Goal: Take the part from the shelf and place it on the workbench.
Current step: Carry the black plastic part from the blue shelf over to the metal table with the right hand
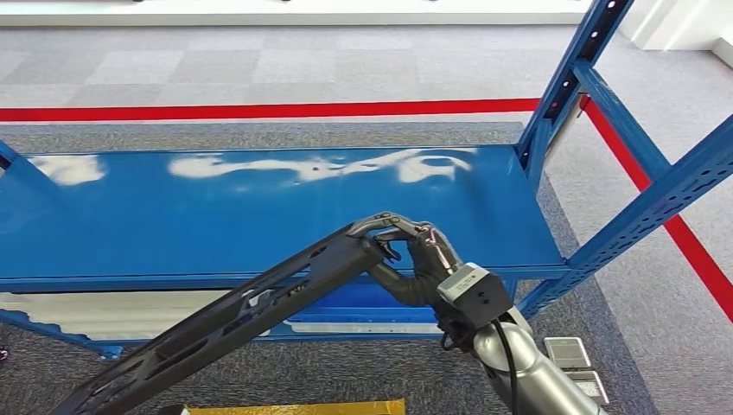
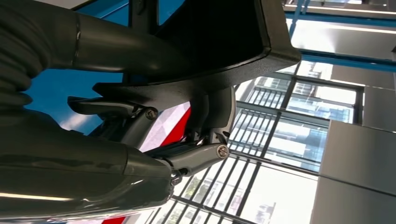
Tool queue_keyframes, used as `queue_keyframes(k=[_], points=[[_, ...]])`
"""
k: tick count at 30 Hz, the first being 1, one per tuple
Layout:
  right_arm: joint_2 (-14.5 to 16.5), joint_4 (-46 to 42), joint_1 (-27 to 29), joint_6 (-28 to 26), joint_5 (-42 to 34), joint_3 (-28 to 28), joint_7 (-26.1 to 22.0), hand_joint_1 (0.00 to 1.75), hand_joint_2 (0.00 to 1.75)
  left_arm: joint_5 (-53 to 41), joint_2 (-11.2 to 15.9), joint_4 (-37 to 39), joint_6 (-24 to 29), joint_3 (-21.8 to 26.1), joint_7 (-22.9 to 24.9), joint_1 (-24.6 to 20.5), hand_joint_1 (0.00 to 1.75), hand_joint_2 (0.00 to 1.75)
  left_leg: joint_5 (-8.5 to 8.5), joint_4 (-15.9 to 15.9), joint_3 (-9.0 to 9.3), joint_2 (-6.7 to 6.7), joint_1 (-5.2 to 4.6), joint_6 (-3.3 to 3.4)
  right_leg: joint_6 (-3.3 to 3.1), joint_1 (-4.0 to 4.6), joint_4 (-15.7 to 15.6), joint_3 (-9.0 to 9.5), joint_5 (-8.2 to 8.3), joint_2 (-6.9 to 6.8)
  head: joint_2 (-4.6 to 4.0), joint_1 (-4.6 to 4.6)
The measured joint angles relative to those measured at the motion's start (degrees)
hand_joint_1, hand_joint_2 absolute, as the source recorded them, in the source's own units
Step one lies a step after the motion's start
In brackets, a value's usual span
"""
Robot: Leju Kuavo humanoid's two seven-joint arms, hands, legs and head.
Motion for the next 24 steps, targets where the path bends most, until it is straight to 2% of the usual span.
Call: queue_keyframes(k=[5, 11, 18, 24], points=[[0.16, -0.34, 1.16, -1.35, -0.47, -0.02, -0.7, 1.75, 1.75, 0.04, 0.0, 0.0, 0.08, 0.0, -0.42, 0.09, 0.0, 1.75, 0.0, 0.0, 0.0, 0.0, 0.0, 0.0, 0.0, 0.0, 0.0, 0.0, 0.0, 0.0, 0.0, 0.0], [2.05, -0.73, 3.07, -6.84, 3.52, -0.06, -2.24, 1.75, 1.75, 0.31, 0.0, 0.0, 0.19, 0.0, -1.42, 0.11, 0.0, 1.75, 0.0, 0.0, 0.0, 0.0, 0.0, 0.0, 0.0, 0.0, 0.0, 0.0, 0.0, 0.01, 0.0, 0.0], [2.92, -0.79, 3.92, -6.87, 3.4, 0.28, -2.24, 1.75, 1.75, 0.24, 0.0, 0.0, 0.5, 0.02, -1.61, 0.12, 0.0, 1.75, 0.0, 0.0, 0.0, 0.0, 0.0, 0.0, 0.0, 0.0, 0.0, 0.01, 0.0, 0.0, 0.0, 0.0], [3.06, -0.77, 4.33, -5.85, 2.53, 1.23, -1.95, 1.75, 1.75, 0.22, 0.18, 0.02, 0.52, 0.03, -1.49, 0.13, 0.0, 1.75, -0.23, 0.27, -0.08, -0.02, -0.4, 0.43, 0.43, -0.5, -0.18, 0.03, 0.13, -0.07, 0.0, 0.0]])
